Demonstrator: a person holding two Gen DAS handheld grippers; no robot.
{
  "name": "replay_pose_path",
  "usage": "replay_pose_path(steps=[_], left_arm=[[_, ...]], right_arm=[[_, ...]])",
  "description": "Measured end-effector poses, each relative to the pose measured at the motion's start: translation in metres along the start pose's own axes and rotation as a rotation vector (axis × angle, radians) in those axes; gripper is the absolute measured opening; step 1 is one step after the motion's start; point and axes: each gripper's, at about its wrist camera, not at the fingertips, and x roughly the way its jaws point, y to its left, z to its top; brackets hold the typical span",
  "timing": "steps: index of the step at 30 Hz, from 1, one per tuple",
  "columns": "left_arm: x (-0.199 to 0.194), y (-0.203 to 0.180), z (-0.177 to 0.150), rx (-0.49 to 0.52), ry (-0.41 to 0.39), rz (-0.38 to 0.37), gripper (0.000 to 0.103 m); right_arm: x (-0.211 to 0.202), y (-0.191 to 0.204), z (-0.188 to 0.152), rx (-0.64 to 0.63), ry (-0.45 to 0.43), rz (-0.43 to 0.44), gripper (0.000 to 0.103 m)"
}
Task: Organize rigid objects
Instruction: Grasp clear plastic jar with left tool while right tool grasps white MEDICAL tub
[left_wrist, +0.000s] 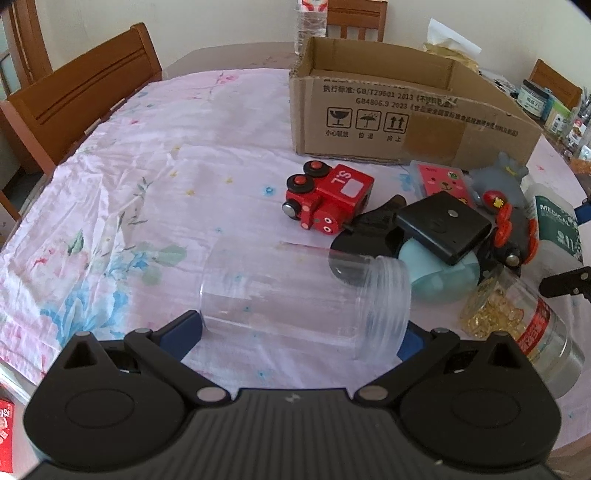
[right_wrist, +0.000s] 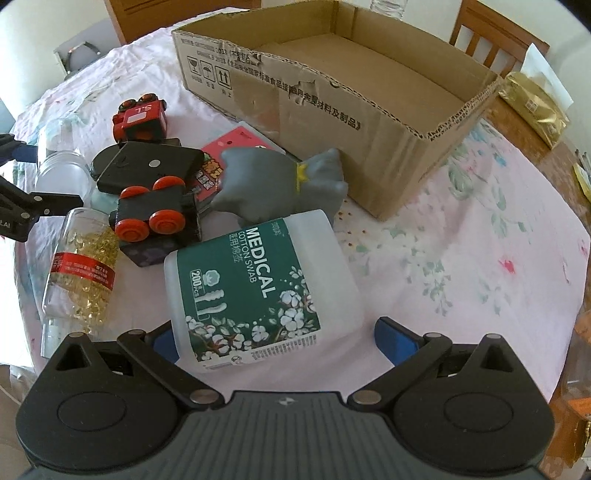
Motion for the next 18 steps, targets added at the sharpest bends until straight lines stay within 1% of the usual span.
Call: replay_pose_path(steps=[2, 5, 8, 14, 18], left_arm=[[-0.001, -0.004, 0.000, 0.015, -0.008, 0.017, 0.102], [-0.005, -0.006, 0.001, 0.012, -0.020, 0.016, 0.102], [-0.008, -0.007, 0.003, 0.014, -0.036, 0.022, 0.102], [-0.012, -0.006, 0.010, 0.016, -0.056, 0.014, 0.102], [-0.011, -0.009, 0.014, 0.023, -0.048, 0.005, 0.099]], right_arm=[[0.000, 0.000, 0.000, -0.003, -0.003, 0.001, 0.103], [-0.001, -0.001, 0.000, -0.003, 0.002, 0.002, 0.103], [0.000, 0.001, 0.006, -0.005, 0.034, -0.004, 0.103], [-0.013, 0.011, 0.021, -0.095, 0.003, 0.001, 0.103], [-0.014, 0.015, 0.030, -0.146, 0.004, -0.008, 0.103]])
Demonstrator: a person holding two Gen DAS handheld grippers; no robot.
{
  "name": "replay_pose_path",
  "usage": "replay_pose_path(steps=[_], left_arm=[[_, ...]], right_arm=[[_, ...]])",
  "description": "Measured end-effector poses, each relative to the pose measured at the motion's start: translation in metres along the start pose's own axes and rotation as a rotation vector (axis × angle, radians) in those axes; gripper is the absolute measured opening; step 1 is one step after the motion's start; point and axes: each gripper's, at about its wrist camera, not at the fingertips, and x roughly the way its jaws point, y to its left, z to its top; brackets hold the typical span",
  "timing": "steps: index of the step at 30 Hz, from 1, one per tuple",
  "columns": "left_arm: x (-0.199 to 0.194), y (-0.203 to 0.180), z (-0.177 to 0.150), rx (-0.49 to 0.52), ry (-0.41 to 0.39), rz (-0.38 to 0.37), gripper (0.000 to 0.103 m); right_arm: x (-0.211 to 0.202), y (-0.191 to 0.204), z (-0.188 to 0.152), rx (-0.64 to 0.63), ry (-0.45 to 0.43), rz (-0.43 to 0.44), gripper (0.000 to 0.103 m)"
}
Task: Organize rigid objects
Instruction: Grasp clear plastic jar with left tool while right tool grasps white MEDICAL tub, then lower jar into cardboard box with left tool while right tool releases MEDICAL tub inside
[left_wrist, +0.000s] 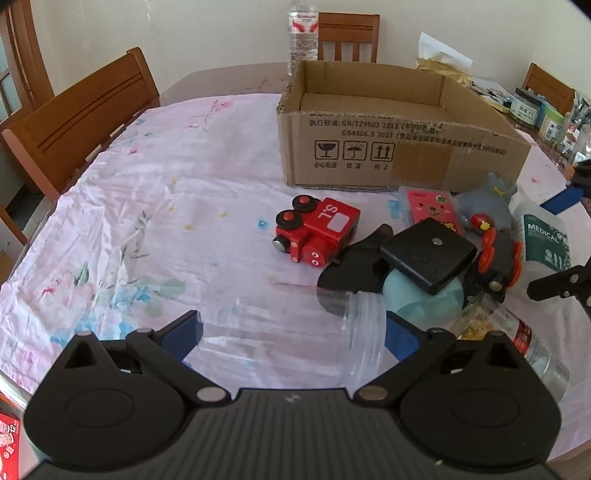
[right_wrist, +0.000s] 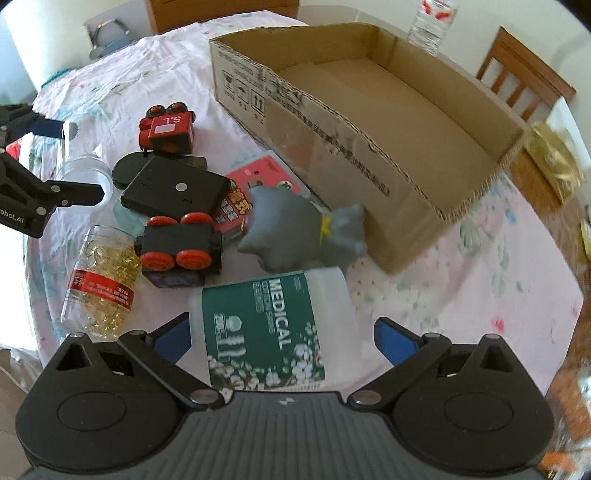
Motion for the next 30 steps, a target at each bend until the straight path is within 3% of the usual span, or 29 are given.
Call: replay_pose_path(steps=[8, 19, 30], left_arm=[[0.001, 0.001, 0.003, 0.024, 0.007, -0.011, 0.096], [-0.014, 0.006, 0.020, 0.106, 0.044, -0.077, 0.095], [-0.049, 0.010, 0.074, 0.214, 0.001, -0.197, 0.095]], right_arm=[[0.003, 0.007, 0.005, -0.034, 0.022, 0.003, 0.089], [-0.010, 0.005, 0.005, 0.042, 0.049, -0.039, 0.088], [-0.066, -0.003, 0.022, 0.134, -0.067, -0.064, 0.088]])
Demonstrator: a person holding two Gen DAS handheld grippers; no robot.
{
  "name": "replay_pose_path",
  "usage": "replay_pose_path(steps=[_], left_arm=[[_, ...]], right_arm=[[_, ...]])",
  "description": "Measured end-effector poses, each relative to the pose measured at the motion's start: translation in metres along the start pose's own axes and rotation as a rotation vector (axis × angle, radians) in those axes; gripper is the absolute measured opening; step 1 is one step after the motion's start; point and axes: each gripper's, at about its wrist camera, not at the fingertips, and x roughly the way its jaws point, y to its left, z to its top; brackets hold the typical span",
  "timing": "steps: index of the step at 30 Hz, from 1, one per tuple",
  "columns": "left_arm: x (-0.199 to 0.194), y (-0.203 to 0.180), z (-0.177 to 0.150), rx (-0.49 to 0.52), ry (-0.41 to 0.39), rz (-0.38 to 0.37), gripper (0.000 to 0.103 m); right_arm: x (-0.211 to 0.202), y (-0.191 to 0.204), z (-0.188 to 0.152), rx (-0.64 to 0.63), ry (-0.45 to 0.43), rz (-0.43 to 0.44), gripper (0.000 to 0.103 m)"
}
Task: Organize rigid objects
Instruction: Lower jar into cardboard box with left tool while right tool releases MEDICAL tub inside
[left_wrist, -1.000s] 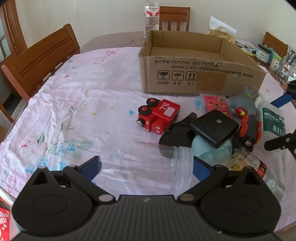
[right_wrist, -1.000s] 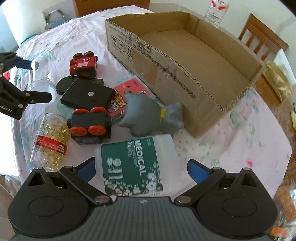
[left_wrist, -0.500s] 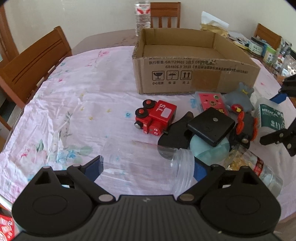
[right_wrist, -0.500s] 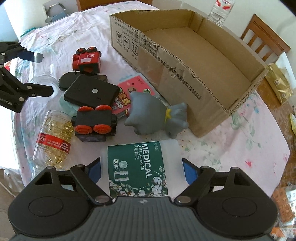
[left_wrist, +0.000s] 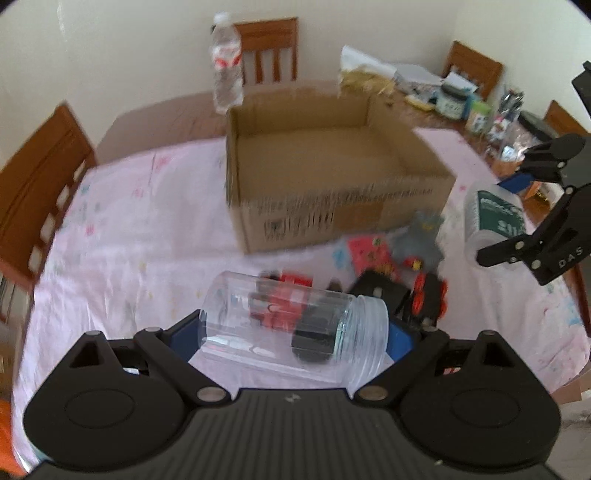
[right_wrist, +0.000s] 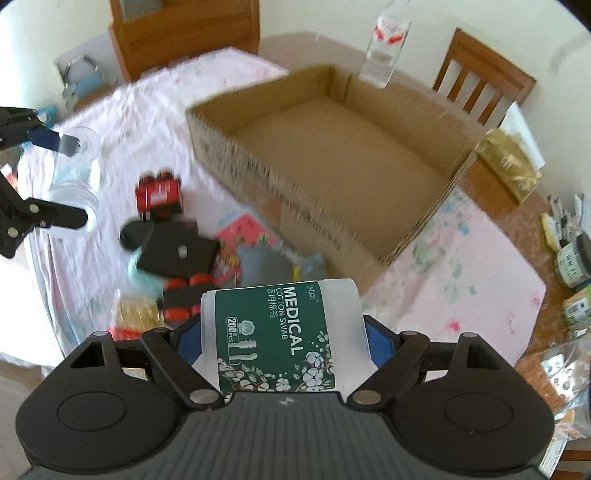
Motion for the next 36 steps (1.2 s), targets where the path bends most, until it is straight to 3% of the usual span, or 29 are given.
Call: replay_pose_path(steps=[12, 19, 23, 27, 29, 36], left_arm=[[0.021, 0.000, 0.106, 0.134, -0.152, -0.047, 0.095], [0.066, 0.006, 0.151, 0.160, -0.146, -0.044, 0.095], [0.092, 0.010, 0.165, 0.156, -0.137, -0.034, 0.095], [0.114, 0.006, 0.173, 0.167, -0.160, 0.043, 0.096], [0.122, 0.010, 0.175, 0.140, -0.155, 0.034, 0.096], [0.110, 0.023, 0.162, 0.076, -0.170, 0.039, 0.097]], right_arm=[[-0.025, -0.021, 0.050, 0.069, -0.171, -0.079, 0.088], [-0.017, -0.032, 0.066, 0.128, -0.183, -0.100, 0.088], [-0.015, -0.039, 0.072, 0.149, -0.186, -0.112, 0.088], [-0.011, -0.045, 0.074, 0.174, -0.183, -0.120, 0.088], [-0.008, -0.046, 0.075, 0.181, -0.177, -0.123, 0.088], [0.004, -0.053, 0.079, 0.196, -0.150, -0.125, 0.088]])
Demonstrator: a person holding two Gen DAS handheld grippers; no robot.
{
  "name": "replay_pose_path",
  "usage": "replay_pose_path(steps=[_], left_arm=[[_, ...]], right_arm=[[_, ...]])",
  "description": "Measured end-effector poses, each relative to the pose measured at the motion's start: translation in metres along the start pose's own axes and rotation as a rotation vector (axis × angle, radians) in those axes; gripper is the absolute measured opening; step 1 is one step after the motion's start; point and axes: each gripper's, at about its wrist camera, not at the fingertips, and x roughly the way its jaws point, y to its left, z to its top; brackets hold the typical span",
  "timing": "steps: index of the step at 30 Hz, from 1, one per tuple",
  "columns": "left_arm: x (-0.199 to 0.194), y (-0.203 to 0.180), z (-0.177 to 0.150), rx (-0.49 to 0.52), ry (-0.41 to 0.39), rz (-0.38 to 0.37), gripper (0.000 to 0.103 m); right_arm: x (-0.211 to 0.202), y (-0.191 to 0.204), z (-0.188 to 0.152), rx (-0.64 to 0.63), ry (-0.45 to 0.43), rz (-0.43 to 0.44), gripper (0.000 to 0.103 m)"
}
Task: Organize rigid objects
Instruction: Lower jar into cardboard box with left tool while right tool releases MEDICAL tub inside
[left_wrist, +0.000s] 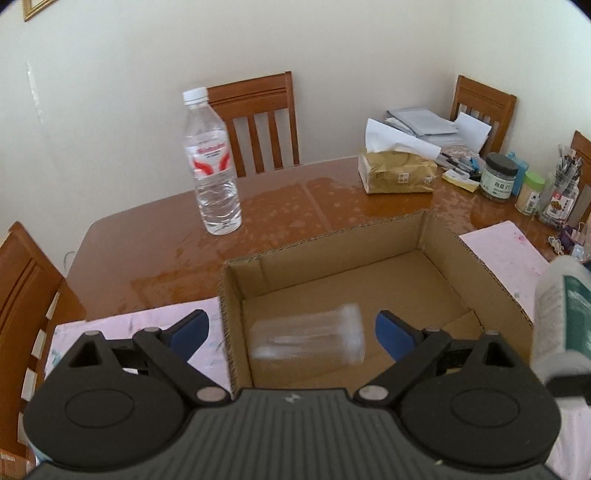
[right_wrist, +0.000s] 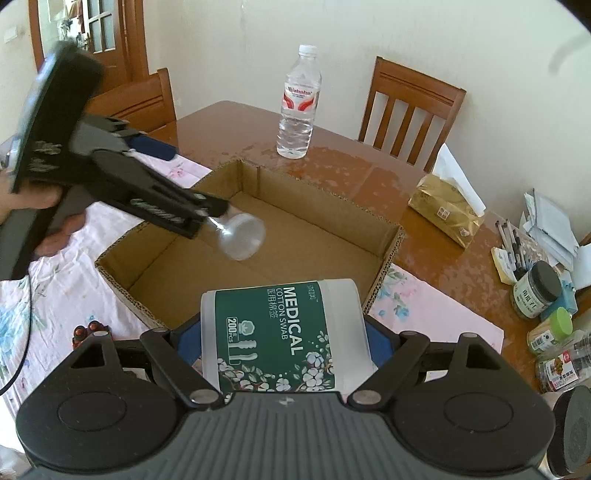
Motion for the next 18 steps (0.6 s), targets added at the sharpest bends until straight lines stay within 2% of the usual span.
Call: replay_pose_path(steps=[11, 18], left_arm=[[-0.056, 0.019, -0.034, -0.169, -0.017, 0.096, 0.099], [-0.084, 0.010, -0.063, -0.250, -0.035, 0.139, 0.100]], right_arm=[[0.021, -0.008, 0.020, 0.000, 0.002, -0.001, 0.088], [0.043, -0.021, 0.042, 0.021, 0.004, -0.008, 0.088]])
